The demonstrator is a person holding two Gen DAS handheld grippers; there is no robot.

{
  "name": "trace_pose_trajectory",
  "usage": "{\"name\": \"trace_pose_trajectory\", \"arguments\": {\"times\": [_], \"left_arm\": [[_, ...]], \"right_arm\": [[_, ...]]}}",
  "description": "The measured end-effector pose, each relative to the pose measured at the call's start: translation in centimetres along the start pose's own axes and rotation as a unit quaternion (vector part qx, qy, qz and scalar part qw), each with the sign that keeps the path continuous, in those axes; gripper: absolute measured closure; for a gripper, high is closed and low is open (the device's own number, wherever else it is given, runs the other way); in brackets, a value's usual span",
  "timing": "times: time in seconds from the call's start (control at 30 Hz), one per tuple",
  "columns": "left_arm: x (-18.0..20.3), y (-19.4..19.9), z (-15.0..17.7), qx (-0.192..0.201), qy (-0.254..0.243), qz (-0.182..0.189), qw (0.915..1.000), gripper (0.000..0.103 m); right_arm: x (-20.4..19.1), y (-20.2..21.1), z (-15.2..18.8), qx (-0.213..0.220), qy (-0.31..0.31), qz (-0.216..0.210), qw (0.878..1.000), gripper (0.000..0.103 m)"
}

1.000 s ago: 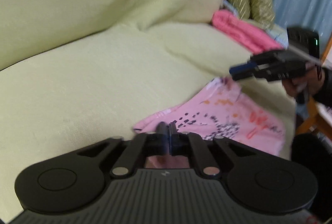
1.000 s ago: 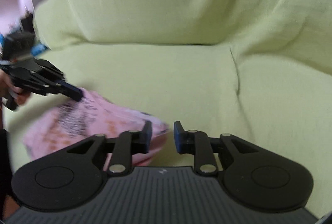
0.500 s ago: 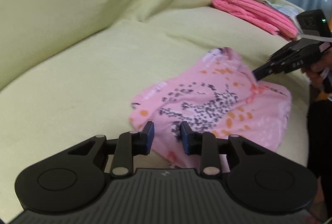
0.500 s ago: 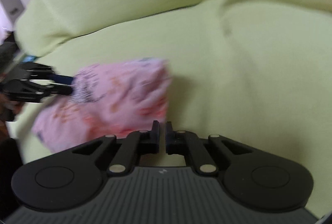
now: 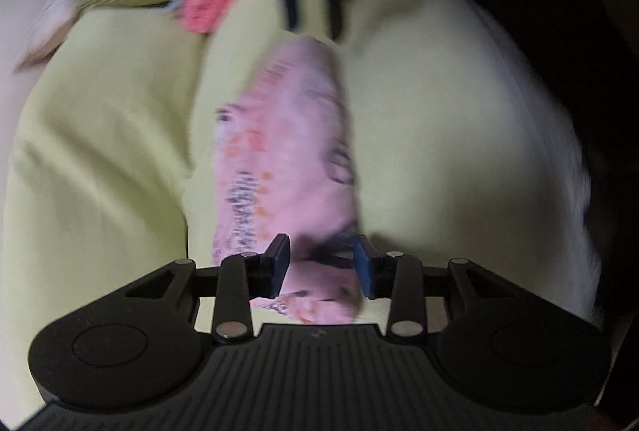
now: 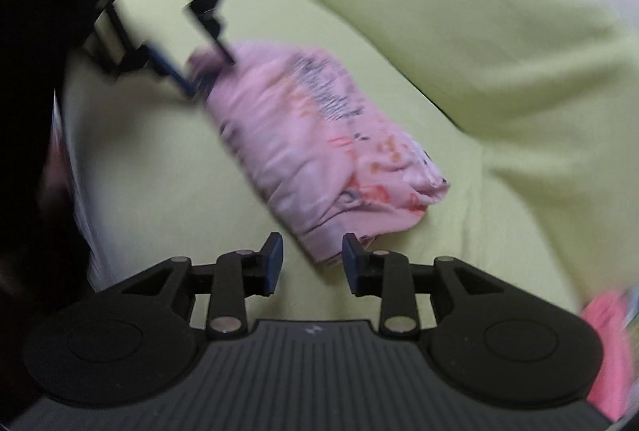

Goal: Fold clothes

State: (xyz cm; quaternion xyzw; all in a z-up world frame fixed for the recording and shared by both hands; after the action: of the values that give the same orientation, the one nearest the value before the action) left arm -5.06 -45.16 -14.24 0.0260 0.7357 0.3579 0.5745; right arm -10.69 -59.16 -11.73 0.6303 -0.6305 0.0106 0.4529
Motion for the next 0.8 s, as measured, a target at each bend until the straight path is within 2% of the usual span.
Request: {"name": "trace_pose_trajectory", "arguments": {"times": [0.07, 0.1, 0.13, 0.2, 0.27, 0.3, 0.37, 0.43, 0.47, 0.63, 0.77, 0.8], "left_arm": [[0.5, -1.1, 0.1, -0.020, -0.033, -0.017, 0.9991, 0.067], [0.4, -1.4, 0.3, -0.026, -0.027, -0.016, 0.9992, 0.081], [0.2, -1.7, 0.5, -0.031, -0.018, -0.013, 0.9993, 0.087], [-0.2, -1.8, 1.2, -0.034, 0.003, -0.013, 0.9993, 0.089], [-0.5, -1.7, 1.8, -0.038, 0.026, -0.015, 0.9988, 0.091], [-0.6, -1.6, 2.0, -0.038, 0.038, -0.014, 0.9985, 0.091], [-0.6, -1.2, 2.5, -0.035, 0.057, -0.014, 0.9976, 0.092], [-0.6, -1.0, 2.7, -0.031, 0.075, -0.014, 0.9966, 0.093], [-0.7, -0.9, 2.8, -0.030, 0.085, -0.014, 0.9958, 0.092], [-1.6, -0.7, 3.1, -0.026, 0.154, -0.012, 0.9876, 0.093], [-2.2, 0.1, 3.1, -0.025, 0.178, -0.005, 0.9838, 0.092], [-2.3, 0.5, 3.1, -0.023, 0.171, -0.010, 0.9850, 0.085]], "right_arm": [[-1.3, -0.5, -0.1, -0.005, 0.073, 0.027, 0.997, 0.073], [-1.6, -0.9, -0.3, -0.004, 0.103, 0.042, 0.994, 0.073], [-1.9, -1.3, -0.5, -0.003, 0.131, 0.057, 0.990, 0.073], [-2.3, -2.3, -0.8, -0.002, 0.162, 0.074, 0.984, 0.074], [-2.6, -3.8, -0.3, -0.027, 0.171, 0.068, 0.983, 0.080], [-2.5, -4.1, 0.0, -0.034, 0.171, 0.063, 0.983, 0.085], [-1.1, -3.7, 0.2, -0.024, 0.107, 0.054, 0.992, 0.090], [0.1, -3.4, 0.9, -0.026, 0.096, 0.067, 0.993, 0.093], [0.3, -3.4, 1.2, -0.032, 0.097, 0.069, 0.992, 0.099], [2.1, -3.2, 2.9, -0.064, 0.077, 0.083, 0.991, 0.103], [2.8, -1.9, 1.5, -0.049, 0.058, 0.093, 0.993, 0.102], [2.4, -1.3, 1.0, -0.043, 0.058, 0.090, 0.993, 0.100]]}}
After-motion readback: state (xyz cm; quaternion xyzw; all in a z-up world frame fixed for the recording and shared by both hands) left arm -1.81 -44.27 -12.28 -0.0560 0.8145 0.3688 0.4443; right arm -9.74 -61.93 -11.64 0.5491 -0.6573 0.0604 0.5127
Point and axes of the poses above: each gripper's, at about its wrist camera, not at the fingertips, and y roughly against the way its jaws point, x to its right, z to its underside, the point moved 7 cm from there along -y, roughly the way its jaws point, and after that the axes turned 5 degrees about x, right-handed, at the moved point
